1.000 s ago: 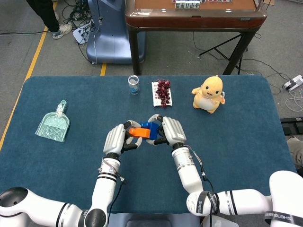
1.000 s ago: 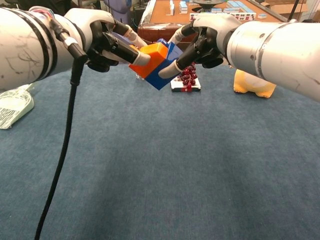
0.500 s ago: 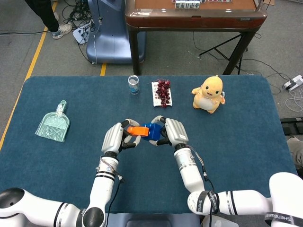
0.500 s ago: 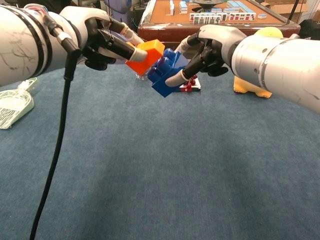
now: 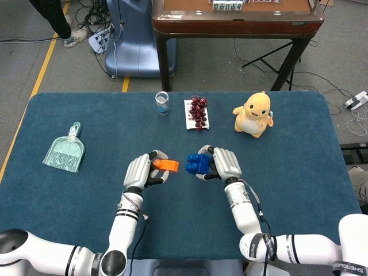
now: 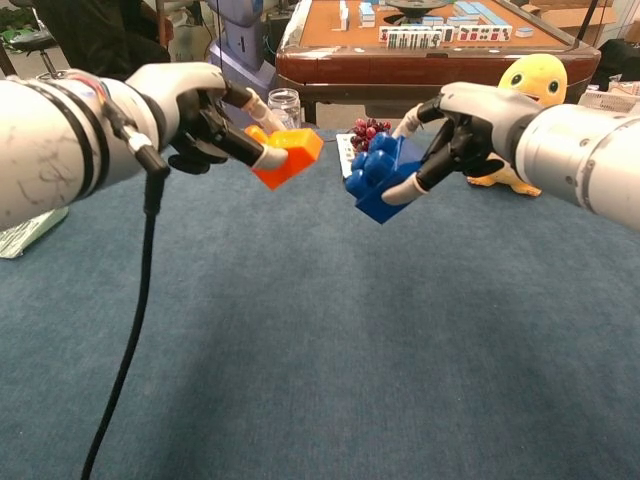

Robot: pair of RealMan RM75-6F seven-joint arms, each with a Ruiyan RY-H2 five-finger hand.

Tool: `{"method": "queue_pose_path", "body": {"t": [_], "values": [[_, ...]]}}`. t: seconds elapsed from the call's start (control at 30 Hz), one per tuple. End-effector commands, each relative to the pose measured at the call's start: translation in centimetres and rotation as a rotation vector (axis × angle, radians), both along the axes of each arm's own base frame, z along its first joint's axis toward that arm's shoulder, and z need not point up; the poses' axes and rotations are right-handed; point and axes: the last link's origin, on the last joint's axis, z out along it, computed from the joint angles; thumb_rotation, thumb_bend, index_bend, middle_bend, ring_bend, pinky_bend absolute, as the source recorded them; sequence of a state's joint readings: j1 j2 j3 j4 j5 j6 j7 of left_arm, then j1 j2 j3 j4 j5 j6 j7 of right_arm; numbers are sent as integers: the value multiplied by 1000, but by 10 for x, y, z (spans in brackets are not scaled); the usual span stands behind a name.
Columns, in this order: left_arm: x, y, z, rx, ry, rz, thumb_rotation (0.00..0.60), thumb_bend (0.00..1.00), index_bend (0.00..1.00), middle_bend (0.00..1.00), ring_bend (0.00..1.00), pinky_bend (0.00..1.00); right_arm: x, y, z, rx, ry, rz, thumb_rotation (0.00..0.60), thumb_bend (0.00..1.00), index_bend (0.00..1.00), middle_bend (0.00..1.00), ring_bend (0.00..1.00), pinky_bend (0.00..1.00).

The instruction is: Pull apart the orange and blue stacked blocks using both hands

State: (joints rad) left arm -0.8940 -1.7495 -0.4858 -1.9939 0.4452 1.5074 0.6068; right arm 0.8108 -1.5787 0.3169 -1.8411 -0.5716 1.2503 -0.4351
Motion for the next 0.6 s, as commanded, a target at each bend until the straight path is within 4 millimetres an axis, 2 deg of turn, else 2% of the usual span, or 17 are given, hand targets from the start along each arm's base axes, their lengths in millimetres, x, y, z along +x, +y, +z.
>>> {"method": "queue_pose_path", "body": {"t": [0.03, 0.13, 0.2, 0.37, 0.4, 0.47, 0.6], "values": [[-4, -1, -15, -19, 81, -55, 600, 376, 687, 1000, 1000, 1000, -17, 0, -1, 11, 70, -4, 600, 109, 642, 1000, 1000, 1000], [-8, -4, -29, -43, 177, -107, 600, 376, 596, 1000, 1000, 1000, -30, 1, -2, 38, 124, -17, 600, 64, 572, 1000, 1000, 1000], [-9, -5, -38, -58, 236, -139, 600, 372, 493, 1000, 1000, 1000, -37, 0, -1, 51, 142, -27, 600, 12, 444, 1000, 1000, 1000], [-12, -7, -48, -61, 321, -177, 600, 206, 72, 1000, 1000, 1000, -46, -1, 5, 46, 160, -22, 600, 0, 154, 998, 966, 1000], [-13, -7, -49, -53, 325, -175, 600, 187, 33, 1000, 1000, 1000, -48, 0, 8, 39, 163, -17, 600, 0, 82, 986, 937, 996], [-14, -7, -47, -40, 317, -165, 600, 144, 0, 1000, 1000, 1000, -50, 0, 12, 28, 162, -10, 600, 0, 15, 949, 894, 975], [-22, -5, -38, -6, 296, -136, 600, 124, 0, 1000, 1000, 1000, -55, 3, 23, 6, 158, -5, 600, 0, 0, 849, 800, 899]]}}
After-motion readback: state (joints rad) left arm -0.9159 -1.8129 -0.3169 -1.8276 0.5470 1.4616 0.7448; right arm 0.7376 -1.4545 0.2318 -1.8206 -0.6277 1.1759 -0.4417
